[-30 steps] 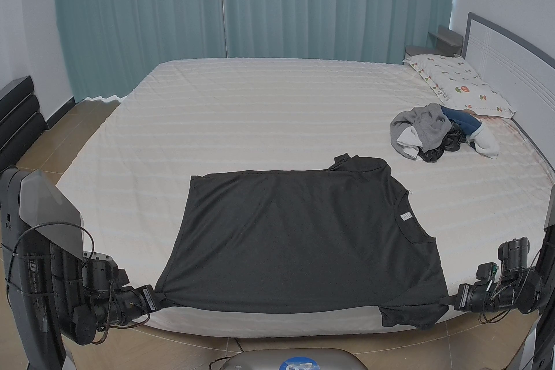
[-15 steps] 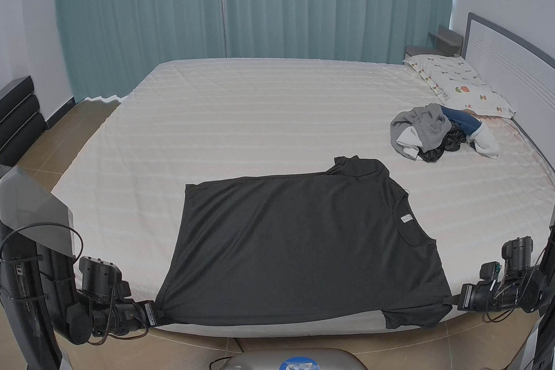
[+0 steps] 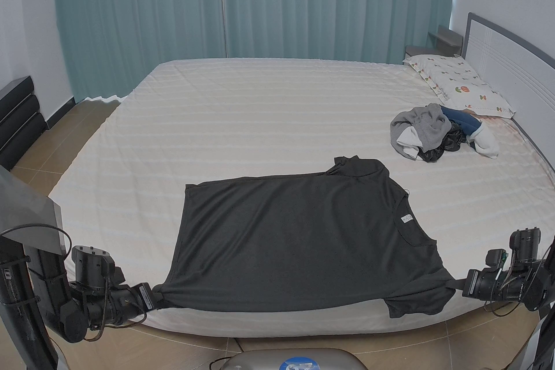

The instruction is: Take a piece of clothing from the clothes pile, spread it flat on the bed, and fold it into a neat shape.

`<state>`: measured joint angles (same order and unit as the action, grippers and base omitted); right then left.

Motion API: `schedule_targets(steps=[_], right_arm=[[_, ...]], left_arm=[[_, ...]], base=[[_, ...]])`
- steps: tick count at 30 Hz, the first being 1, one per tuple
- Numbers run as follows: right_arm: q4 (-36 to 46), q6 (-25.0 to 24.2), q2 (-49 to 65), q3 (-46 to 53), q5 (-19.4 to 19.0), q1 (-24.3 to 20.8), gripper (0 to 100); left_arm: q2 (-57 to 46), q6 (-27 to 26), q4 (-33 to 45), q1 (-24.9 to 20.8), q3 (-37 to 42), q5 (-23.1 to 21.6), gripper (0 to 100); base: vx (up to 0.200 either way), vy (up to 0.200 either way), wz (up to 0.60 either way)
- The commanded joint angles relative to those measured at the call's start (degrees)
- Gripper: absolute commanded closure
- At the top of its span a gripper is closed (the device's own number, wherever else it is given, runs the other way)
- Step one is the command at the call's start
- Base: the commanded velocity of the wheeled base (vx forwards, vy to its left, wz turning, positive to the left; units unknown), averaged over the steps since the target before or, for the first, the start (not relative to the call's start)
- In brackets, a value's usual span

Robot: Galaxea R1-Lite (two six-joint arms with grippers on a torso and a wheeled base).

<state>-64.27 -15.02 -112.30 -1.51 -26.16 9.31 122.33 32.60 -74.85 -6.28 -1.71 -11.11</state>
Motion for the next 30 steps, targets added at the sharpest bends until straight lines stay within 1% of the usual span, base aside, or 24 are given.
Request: schedule_targets(steps=[1, 3, 5, 17, 21, 30], right_arm=[[-4.37, -4.93, 0.50, -3.76, -1.00, -0.17, 100], [-4.99, -5.81, 0.15, -4.99, -1.00, -0.35, 100], [-4.99, -5.99, -0.02, -6.22, -1.09, -0.35, 100], [-5.16, -6.07, 1.21, -6.84, -1.09, -0.52, 100], [-5.08, -6.78, 2.44, -6.75, -1.17, -0.70, 100], [-5.08, -6.87, 2.88, -6.84, -1.17, -0.70, 100]], left_arm=[[-6.76, 11.88, -0.56, 0.48, -5.32, 0.21, 100], [-7.20, 16.09, -0.47, 0.65, -6.73, 0.12, 100], [-7.02, 18.38, -0.47, 0.74, -7.61, 0.21, 100], [-5.79, 18.91, -0.56, 1.27, -7.61, 0.21, 100], [-6.14, 20.75, -0.56, 1.27, -7.79, 0.21, 100], [-6.32, 20.93, -0.47, 1.18, -7.70, 0.21, 100]], base=[[0.000, 0.000, 0.00], [0.000, 0.000, 0.00], [0.000, 0.000, 0.00], [0.000, 0.000, 0.00], [0.000, 0.000, 0.00], [0.200, 0.000, 0.00]])
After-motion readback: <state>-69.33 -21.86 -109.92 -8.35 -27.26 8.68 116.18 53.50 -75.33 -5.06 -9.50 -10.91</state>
